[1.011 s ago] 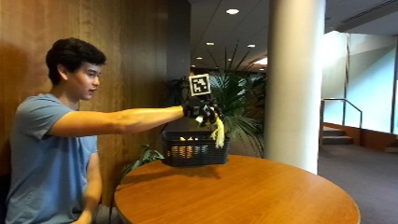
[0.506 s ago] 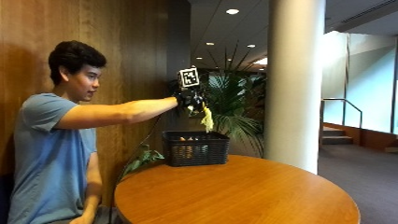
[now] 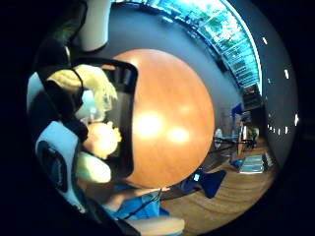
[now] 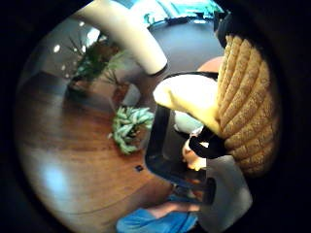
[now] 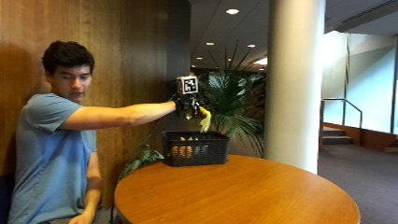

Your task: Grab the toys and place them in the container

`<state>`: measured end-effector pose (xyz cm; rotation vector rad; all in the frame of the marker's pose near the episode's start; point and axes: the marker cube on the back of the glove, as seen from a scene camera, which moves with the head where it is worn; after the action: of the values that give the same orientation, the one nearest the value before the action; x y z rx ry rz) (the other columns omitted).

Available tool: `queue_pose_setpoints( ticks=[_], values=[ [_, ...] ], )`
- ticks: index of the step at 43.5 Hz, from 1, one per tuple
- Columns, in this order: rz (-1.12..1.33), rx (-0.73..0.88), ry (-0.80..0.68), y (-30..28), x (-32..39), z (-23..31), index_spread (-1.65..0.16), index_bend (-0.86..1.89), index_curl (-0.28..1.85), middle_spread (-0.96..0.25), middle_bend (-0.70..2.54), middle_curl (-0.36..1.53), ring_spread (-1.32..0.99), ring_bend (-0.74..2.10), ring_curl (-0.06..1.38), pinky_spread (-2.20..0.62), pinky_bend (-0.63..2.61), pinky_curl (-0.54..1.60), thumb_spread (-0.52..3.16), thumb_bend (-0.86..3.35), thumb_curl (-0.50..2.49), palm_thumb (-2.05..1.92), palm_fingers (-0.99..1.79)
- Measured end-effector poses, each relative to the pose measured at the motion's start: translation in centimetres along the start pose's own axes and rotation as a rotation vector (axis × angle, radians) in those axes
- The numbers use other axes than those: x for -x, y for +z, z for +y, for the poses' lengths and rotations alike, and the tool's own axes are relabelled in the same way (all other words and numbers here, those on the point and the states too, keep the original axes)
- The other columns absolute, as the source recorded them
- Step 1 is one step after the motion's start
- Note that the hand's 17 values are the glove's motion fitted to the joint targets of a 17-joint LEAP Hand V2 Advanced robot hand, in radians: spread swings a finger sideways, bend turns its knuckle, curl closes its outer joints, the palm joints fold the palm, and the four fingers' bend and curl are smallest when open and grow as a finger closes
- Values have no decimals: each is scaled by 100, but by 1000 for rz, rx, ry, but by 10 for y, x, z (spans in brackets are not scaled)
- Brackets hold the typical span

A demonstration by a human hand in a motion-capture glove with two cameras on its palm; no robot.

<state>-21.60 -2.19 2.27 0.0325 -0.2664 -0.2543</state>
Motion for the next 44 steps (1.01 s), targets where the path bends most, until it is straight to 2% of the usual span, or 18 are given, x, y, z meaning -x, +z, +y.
queue_pose_setpoints(
  ticks=[4,5,7,14,30,34,38,44],
  values=[
    [20,119,-20,10,-7,7,-30,1,4,-20,24,69,-41,116,56,-43,128,44,85,-5,93,57,70],
    [27,139,-18,12,-8,8,-30,-1,3,-17,19,68,-39,117,56,-43,132,45,90,-7,89,52,62],
    [43,155,-22,15,-9,10,-29,-9,1,-8,3,64,-32,120,59,-41,148,50,94,-16,80,30,29],
    [80,127,-25,16,-15,9,-26,-4,-1,7,14,55,-15,121,55,-34,172,52,102,-11,63,-1,-4],
    [201,16,100,-16,-85,6,-27,4,0,14,32,54,-2,128,48,-25,176,44,109,-5,43,-5,-3],
    [234,15,212,-17,-65,-10,-28,10,3,12,36,54,1,115,44,-19,173,43,110,-5,40,-5,-10],
    [333,43,138,-15,-64,-8,-28,12,6,11,37,54,3,103,41,-13,170,41,110,-5,38,-5,-14],
    [368,31,186,-20,-110,8,-29,14,10,9,35,52,5,85,34,-5,163,38,111,-5,34,-5,-16]
  ],
)
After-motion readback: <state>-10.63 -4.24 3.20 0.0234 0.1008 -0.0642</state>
